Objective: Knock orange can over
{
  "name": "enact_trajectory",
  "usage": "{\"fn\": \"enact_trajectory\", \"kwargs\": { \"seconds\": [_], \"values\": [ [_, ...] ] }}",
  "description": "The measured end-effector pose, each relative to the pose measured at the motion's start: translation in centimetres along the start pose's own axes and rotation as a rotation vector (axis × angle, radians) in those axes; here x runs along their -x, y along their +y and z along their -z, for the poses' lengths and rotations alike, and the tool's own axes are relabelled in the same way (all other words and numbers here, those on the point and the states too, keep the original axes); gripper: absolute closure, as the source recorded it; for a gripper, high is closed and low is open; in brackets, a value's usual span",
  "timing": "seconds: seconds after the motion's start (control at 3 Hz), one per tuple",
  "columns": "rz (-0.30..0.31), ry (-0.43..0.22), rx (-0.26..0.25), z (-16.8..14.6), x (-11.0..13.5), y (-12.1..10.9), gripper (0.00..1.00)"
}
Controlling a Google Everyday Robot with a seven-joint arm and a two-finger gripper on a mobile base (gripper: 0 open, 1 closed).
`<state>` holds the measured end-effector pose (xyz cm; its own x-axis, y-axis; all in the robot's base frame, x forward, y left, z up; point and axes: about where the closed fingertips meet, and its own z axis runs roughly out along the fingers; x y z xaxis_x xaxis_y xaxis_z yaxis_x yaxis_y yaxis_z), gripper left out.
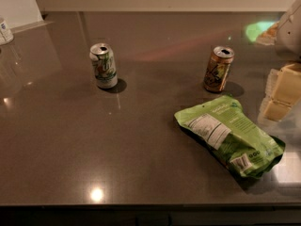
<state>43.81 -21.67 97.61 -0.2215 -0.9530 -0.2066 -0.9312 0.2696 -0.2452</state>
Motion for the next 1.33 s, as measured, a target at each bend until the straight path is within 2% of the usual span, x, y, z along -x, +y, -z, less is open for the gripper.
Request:
{"fn": "enact_trajectory", "kwargs": {
  "seconds": [0.67,1.0,1.33],
  "values": [
    [-0.015,-0.014,-0.006,0.0,0.2,-0.4,0.0],
    [-0.079,-0.078,-0.011,-0.8,0.9,-1.9,0.0],
    [-0.159,-0.191,-0.015,-2.6,2.1,-4.8,0.0]
  ]
}}
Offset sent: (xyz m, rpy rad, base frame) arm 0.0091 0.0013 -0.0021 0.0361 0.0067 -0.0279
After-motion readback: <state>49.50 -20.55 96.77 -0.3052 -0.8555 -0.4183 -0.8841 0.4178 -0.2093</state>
